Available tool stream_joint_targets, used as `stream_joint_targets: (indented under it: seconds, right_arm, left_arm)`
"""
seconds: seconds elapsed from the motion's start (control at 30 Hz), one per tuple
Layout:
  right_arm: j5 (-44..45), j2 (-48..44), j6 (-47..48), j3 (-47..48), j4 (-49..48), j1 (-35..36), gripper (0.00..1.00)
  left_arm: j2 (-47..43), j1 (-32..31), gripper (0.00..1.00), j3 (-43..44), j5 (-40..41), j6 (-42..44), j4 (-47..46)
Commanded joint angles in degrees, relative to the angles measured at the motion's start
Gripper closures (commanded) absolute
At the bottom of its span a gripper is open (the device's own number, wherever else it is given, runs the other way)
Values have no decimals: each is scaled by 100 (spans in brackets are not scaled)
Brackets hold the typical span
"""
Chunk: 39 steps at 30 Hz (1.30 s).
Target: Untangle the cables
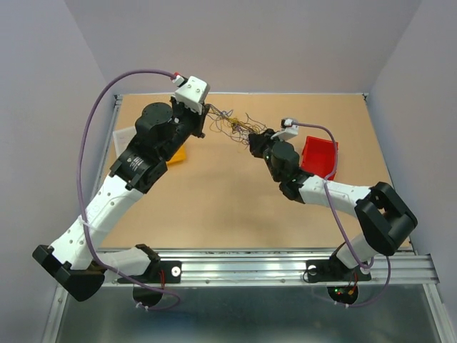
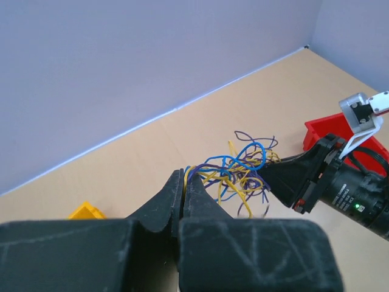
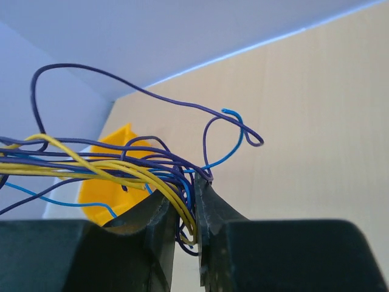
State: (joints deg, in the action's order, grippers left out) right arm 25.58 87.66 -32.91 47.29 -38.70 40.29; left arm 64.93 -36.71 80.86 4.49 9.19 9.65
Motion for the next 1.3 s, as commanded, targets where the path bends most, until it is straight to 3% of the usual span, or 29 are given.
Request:
stream_joint_targets:
  seconds: [0.0,0.13,0.17,0.2,0.33,0.47,0.57,0.77,0.87,0.9,1.03,1.27]
  right_arm:
    - [1713,217,-155,-167,2033,-206,79]
    - [1845,190,-146,-194,2094,-215,67]
    - [1915,147,-163,-263,2103,-258,56]
    - [1933,103,-181,-316,2103,-276,53]
    - [2012,-205,-207,-589,2112,-417,53]
    - [1881,-547,-190,-773,2077,-435,54]
    - [1355,-750,256,-993,1457,-435,53]
    - [-842,-1172,1110,-1616,171,-435,31]
    - [-1914,-1312,1383,-1836,-532,-426,16]
    - [-2300,-1330,1444,-1950,-812,-426,14]
    - [-2810,-1400,1541,-2170,-1315,-426,12]
    - [-3437,-1181,1665,-2180,-1772,-417,13]
  left_arm:
    - [-657,76,100,45,1183,285,-2036]
    - [-727,76,100,-132,2089,539,-2415]
    - [-770,76,100,-167,2352,610,-2546]
    - [-788,76,100,-211,2424,619,-2591]
    - [-929,76,100,-649,2250,637,-2696]
    - [-1052,76,100,-1002,1171,444,-2636]
    - [-921,76,100,-1098,378,242,-2433]
    - [-684,76,100,-1432,-422,127,-2371]
    - [-570,76,100,-1801,-1536,267,-2520]
    - [-525,76,99,-1889,-2096,328,-2547]
    - [-139,41,99,-2258,-3074,469,-2608]
    - [213,-204,100,-2663,-3770,583,-2934]
